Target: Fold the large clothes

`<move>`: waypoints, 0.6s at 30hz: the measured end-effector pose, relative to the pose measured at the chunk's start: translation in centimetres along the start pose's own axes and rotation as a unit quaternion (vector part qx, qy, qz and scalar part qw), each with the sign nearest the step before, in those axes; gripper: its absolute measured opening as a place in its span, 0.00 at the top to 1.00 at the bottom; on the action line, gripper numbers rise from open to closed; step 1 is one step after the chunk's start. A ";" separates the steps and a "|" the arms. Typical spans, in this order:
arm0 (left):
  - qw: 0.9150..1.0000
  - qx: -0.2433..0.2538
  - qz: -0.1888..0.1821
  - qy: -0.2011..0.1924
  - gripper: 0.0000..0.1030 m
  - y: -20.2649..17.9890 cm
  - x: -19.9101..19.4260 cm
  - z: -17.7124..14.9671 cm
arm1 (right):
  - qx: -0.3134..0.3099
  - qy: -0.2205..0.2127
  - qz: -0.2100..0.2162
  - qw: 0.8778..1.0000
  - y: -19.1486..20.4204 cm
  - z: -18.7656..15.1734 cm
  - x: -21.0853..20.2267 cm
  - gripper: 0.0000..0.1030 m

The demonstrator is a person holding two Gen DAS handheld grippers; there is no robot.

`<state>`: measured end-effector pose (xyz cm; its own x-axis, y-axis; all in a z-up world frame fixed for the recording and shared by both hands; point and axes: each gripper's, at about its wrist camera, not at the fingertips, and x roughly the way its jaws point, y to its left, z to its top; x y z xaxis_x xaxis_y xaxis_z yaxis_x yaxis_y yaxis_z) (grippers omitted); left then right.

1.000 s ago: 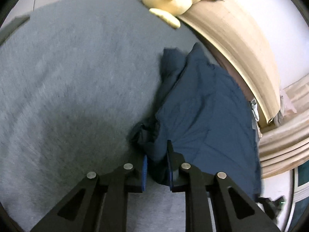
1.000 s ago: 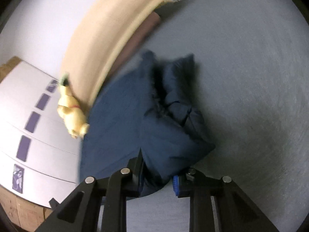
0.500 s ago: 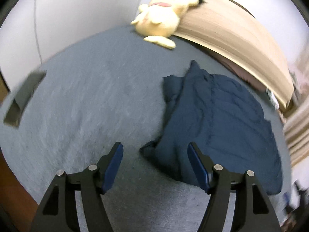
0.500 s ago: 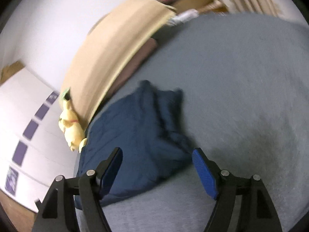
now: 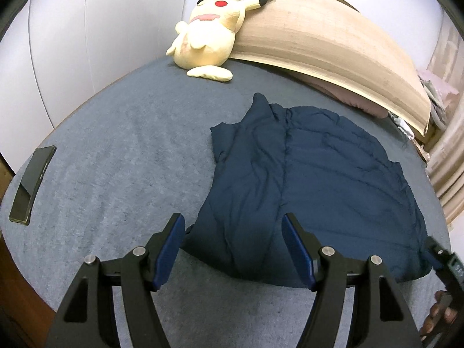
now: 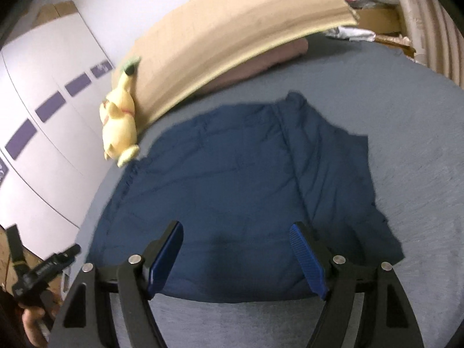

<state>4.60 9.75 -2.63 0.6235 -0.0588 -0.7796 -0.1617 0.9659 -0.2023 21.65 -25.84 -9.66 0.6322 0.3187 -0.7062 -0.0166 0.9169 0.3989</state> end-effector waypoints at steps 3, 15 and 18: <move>0.999 0.001 0.007 0.033 0.32 0.4 1.9 -0.4 | 0.005 0.049 -0.011 0.999 -0.9 -0.4 2.1 0.17; 1.000 0.000 -0.013 0.011 0.31 -0.6 3.3 5.8 | 0.035 -0.009 0.013 0.999 -2.9 6.7 -1.9 0.17; 1.000 0.015 -0.007 0.018 0.31 -2.0 5.2 7.1 | 0.042 0.003 0.038 0.998 -2.5 7.9 0.2 0.17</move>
<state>13.62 9.28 -2.02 0.5970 -0.0804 -0.7982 -0.1298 0.9722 -0.1950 27.92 -29.99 -6.19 0.6276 0.3874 -0.6754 0.0017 0.8668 0.4987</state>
